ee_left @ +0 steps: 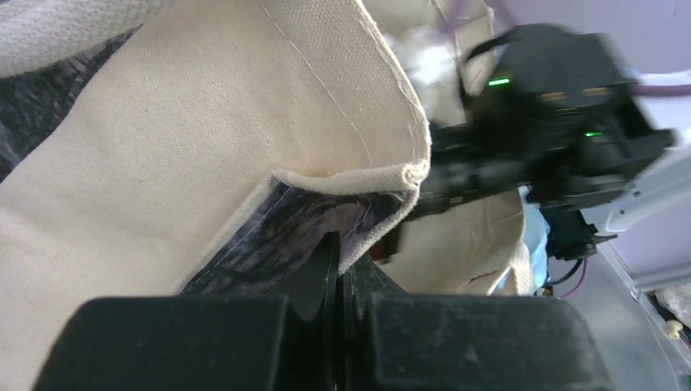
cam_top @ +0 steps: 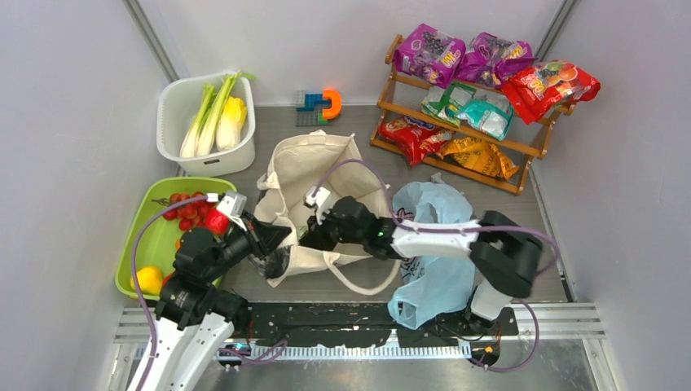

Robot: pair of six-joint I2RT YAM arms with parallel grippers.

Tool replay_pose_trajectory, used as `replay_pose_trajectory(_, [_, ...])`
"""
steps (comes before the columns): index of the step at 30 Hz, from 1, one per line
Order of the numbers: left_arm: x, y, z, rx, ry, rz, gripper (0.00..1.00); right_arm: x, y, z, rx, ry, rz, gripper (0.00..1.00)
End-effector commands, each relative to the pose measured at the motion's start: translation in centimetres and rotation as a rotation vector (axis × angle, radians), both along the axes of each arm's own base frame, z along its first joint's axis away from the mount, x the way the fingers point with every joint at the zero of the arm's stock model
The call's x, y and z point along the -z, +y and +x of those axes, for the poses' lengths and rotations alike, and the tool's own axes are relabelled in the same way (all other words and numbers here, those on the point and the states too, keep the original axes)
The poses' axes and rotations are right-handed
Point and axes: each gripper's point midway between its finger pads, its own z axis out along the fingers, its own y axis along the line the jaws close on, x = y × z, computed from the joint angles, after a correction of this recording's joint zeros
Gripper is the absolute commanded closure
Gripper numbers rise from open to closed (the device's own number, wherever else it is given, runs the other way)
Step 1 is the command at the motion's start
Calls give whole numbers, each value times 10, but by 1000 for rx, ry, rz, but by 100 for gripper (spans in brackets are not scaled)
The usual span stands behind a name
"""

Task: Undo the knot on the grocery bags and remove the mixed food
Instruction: Pick up the fake candies from the takeout bag, then place the fake candies on the shelf.

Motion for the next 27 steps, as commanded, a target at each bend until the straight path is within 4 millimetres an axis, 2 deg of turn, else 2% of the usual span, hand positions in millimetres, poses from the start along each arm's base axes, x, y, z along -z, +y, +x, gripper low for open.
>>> replay_pose_trajectory(1, [13, 11, 13, -71, 20, 69, 100, -75, -19, -6, 45, -99, 175, 95])
replay_pose_trajectory(3, [13, 5, 10, -20, 8, 72, 100, -115, -37, -7, 78, -159, 247, 95])
replay_pose_trajectory(4, [13, 0, 6, 24, 1, 75, 100, -121, -45, -5, 105, -177, 250, 95])
replay_pose_trajectory(5, [11, -6, 2, 72, -10, 76, 100, -144, -54, -5, 118, -216, 288, 95])
replay_pose_trajectory(6, [9, -10, -3, 118, -18, 78, 100, -152, -62, -1, 156, -238, 291, 95])
replay_pose_trajectory(7, [8, -12, -6, 143, -24, 81, 100, -172, -74, 2, 194, -281, 321, 95])
replay_pose_trajectory(8, [7, -14, -8, 165, -31, 89, 100, -179, -80, 3, 208, -297, 326, 95])
replay_pose_trajectory(9, [5, -14, -11, 182, -43, 99, 100, -197, -91, 5, 231, -333, 353, 95])
replay_pose_trajectory(12, [5, -10, -9, 172, -68, 142, 100, -219, -113, 12, 272, -371, 361, 95])
replay_pose_trajectory(15, [5, 10, 10, 26, -77, 210, 100, -246, -140, 22, 341, -424, 330, 95])
replay_pose_trajectory(19, [9, 53, 39, -219, -62, 366, 100, -282, -188, 54, 512, -492, 214, 95])
replay_pose_trajectory(20, [8, 61, 43, -261, -63, 400, 100, -286, -204, 69, 589, -517, 167, 95])
replay_pose_trajectory(21, [6, 68, 47, -291, -69, 431, 100, -300, -216, 75, 629, -529, 149, 95])
replay_pose_trajectory(22, [4, 73, 51, -318, -79, 457, 100, -301, -231, 91, 695, -538, 99, 95])
replay_pose_trajectory(23, [2, 77, 54, -330, -98, 478, 100, -315, -250, 102, 758, -545, 75, 95])
replay_pose_trajectory(24, [2, 78, 56, -335, -112, 489, 100, -312, -253, 114, 781, -535, 38, 95])
replay_pose_trajectory(25, [2, 78, 58, -335, -125, 492, 100, -326, -271, 123, 833, -536, 30, 95])
replay_pose_trajectory(26, [2, 77, 60, -335, -138, 488, 100, -320, -272, 134, 846, -514, 3, 95])
replay_pose_trajectory(27, [5, 75, 61, -332, -146, 484, 100, -332, -285, 140, 889, -517, 4, 95])
